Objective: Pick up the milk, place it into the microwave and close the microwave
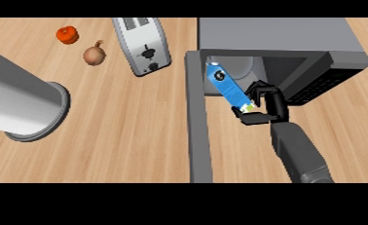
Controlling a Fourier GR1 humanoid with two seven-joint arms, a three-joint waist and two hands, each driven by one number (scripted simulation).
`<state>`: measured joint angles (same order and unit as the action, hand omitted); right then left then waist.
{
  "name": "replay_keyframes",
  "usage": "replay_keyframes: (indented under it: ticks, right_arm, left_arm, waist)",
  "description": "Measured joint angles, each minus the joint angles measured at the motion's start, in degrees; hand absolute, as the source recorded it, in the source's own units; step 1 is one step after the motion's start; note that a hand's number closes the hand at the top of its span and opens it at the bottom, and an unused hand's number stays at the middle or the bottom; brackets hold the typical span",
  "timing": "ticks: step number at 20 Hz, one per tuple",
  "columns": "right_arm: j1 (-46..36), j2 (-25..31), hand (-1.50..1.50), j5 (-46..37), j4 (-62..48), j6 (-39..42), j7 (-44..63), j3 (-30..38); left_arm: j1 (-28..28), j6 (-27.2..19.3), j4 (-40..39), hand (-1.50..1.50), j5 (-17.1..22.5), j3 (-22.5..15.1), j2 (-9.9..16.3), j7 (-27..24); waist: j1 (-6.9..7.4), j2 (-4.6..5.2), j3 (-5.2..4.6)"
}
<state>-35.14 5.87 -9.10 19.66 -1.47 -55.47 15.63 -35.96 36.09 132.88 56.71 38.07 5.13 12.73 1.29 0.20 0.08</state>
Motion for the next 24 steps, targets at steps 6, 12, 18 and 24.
replay_keyframes:
  ticks: [6,12,18,24]
  right_arm:
    - [-7.97,2.38,1.50,-0.47,-3.68,-1.70,5.10,0.54]
    - [-14.49,5.75,1.50,-0.56,-7.72,-2.22,8.69,1.71]
    - [-18.54,8.11,1.50,-2.28,-10.19,-5.39,11.12,1.15]
    - [-21.92,10.63,1.50,-4.17,-11.49,-12.41,14.14,0.51]
  left_arm:
    - [1.94,1.00,-0.63,-1.50,-0.05,0.97,0.81,0.93]
    - [4.03,0.78,-0.80,-1.50,-0.40,0.95,1.71,1.87]
    - [7.20,-0.17,-1.34,-1.50,-0.54,0.51,2.98,2.16]
    - [9.35,-0.91,-1.89,-1.50,-0.21,0.09,4.36,2.62]
  waist:
    - [0.45,0.25,0.00]
    - [1.87,0.94,0.08]
    - [3.19,1.67,0.12]
    - [4.71,2.55,0.17]
